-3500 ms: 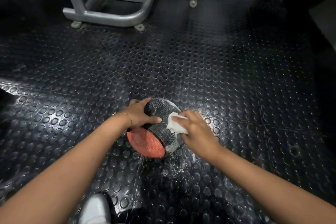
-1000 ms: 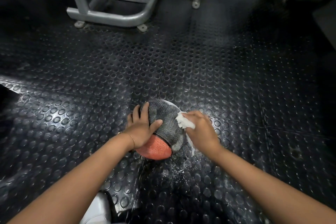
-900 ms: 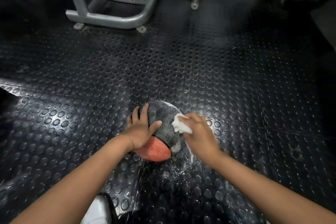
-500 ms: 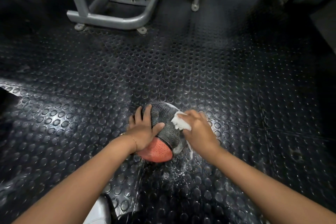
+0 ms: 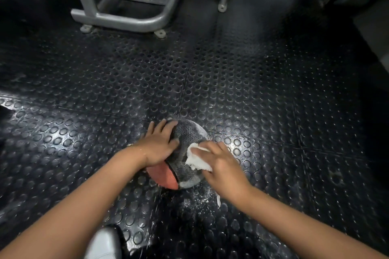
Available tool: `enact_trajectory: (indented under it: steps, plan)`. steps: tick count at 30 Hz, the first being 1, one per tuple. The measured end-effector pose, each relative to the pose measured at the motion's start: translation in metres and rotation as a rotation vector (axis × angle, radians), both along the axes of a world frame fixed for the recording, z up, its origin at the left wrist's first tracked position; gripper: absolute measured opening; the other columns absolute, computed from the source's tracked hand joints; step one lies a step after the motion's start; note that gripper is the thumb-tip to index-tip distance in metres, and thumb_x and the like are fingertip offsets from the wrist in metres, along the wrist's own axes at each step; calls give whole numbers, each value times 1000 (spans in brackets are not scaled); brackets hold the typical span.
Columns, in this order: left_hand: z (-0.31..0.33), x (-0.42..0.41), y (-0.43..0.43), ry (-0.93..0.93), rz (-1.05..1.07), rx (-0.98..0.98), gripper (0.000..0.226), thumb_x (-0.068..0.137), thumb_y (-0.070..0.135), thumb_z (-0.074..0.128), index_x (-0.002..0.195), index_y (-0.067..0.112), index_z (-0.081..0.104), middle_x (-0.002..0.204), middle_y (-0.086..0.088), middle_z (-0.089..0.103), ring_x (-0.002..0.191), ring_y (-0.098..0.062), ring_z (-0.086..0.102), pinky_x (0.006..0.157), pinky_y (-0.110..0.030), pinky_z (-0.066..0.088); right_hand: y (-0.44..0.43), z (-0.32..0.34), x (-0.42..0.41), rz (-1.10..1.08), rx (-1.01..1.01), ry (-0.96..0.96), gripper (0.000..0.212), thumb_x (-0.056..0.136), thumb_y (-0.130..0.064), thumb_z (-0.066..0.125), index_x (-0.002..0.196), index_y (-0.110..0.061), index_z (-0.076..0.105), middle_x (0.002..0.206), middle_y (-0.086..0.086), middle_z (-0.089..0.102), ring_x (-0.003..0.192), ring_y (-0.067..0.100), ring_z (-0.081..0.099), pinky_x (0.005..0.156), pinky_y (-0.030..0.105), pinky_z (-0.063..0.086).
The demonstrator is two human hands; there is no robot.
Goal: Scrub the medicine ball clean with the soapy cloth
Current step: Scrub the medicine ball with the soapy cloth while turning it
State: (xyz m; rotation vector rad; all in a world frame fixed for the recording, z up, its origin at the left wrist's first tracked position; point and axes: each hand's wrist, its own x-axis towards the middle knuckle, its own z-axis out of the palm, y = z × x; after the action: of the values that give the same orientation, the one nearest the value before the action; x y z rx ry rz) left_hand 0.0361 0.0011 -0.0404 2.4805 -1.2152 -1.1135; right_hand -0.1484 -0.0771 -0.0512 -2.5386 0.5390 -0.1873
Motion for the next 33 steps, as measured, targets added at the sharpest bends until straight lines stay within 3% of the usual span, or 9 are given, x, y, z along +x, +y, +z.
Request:
enact_trajectory:
  steps: [3,5,7,13,16,23,26,30,33]
  plan:
    - [-9,-18,-11,-97,185,-174,44,101,39,23,142,23,27,155,-4,19,143,-29,11,116,-48,15,8,-3,1,23,7,-11,58,74,-8,72,127,-22,53,122,-6,50,108,11,37,90,23,32]
    - [-18,-26,-10,-270,152,-188,45,100,42,20,141,24,26,154,-2,20,143,-28,13,116,-47,14,8,-3,0,13,44,-6,58,76,-7,68,130,-20,50,125,-3,48,112,14,37,94,25,33]
    - [-24,-24,-7,-287,126,-203,46,100,42,20,141,24,27,153,-1,20,142,-27,15,116,-47,14,-2,-5,0,-51,71,-5,57,80,-7,64,133,-19,47,128,-1,46,116,17,39,100,32,38]
    - [-30,-16,0,-271,184,-322,57,95,54,18,136,20,40,146,-4,35,137,-25,27,114,-44,20,-9,10,16,-68,23,115,52,89,-43,49,136,-24,40,134,-5,39,125,11,32,106,30,30]
    - [-30,-23,6,-303,297,-449,72,87,57,8,124,16,53,136,-5,48,128,-26,40,110,-44,29,0,10,23,-206,18,49,39,89,-37,53,126,-24,53,125,-8,49,116,10,39,100,28,35]
    - [-38,-39,17,-409,248,-514,51,94,42,21,114,14,58,129,-6,54,121,-28,48,107,-45,34,20,-8,23,-530,122,-79,25,86,-21,60,111,-21,64,111,-13,57,103,11,44,84,22,33]
    - [-38,-42,17,-426,218,-555,45,93,37,25,111,13,59,126,-5,56,118,-28,49,106,-45,34,5,-9,27,-618,206,-49,17,87,-22,57,102,-21,67,104,-12,58,99,16,45,74,27,34]
    - [-31,-35,3,-319,325,-438,24,93,22,40,113,20,52,128,5,50,125,-18,40,113,-43,19,29,-7,18,-548,214,-86,28,86,-18,59,113,-23,63,112,-15,53,100,4,34,89,21,32]
    - [-30,-35,-1,-377,297,-459,25,94,31,34,105,21,53,117,4,56,115,-19,48,106,-42,28,49,-9,9,-530,134,-102,35,80,-13,64,114,-23,64,114,-12,58,98,3,32,88,25,35]
